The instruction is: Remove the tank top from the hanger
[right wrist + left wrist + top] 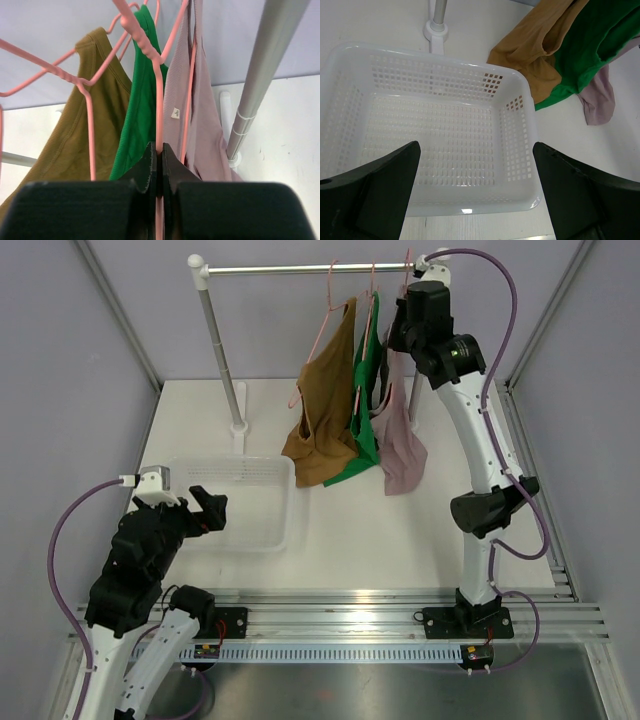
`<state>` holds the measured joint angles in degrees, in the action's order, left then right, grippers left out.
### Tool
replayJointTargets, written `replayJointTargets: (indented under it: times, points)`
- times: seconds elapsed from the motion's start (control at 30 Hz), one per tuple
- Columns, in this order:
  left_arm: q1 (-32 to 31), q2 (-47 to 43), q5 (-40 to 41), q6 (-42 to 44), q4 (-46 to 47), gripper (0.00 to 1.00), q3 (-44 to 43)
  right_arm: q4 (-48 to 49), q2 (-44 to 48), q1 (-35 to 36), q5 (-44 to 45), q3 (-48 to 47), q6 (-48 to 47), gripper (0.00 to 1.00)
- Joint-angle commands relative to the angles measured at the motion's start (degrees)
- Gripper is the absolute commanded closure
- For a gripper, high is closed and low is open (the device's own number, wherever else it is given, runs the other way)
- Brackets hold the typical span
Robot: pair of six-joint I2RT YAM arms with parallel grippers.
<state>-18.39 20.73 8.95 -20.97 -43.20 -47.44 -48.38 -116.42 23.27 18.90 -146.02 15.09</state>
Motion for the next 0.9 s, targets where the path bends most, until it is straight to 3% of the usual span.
replayJointTargets:
  times: [0.0,0.2,0.5,0.67,0.77,0.87]
  points:
    - [-0.2,-0.6,-1.0,0.1,2.9,0.01,0.1,4.2,7.3,0.3,1.3,-3.6,-2.0,1.0]
    - [-0.2,-0.6,-0.8,0.1,2.9,0.01,0.0,2.1,12.7,0.3,-0.7,0.2,-1.3,1.0]
    - [-0.2,0.7,-3.3,1.1,3.7,0.01,-0.8,-1.5,31.4,0.3,-7.6,22.0,-2.0,1.0]
    - [-0.2,3.7,-8.4,-0.6,5.6,0.01,-2.3,-5.5,45.3,0.3,-15.6,35.1,-1.9,1.0]
    - [-0.2,7.3,-16.0,-4.1,9.5,0.01,-5.3,-6.8,54.1,0.3,-25.1,43.3,-1.5,1.0]
    - [-0.6,12.1,-22.4,-5.9,15.2,0.01,-7.2,-8.3,62.3,0.3,-28.8,49.8,-1.1,1.0]
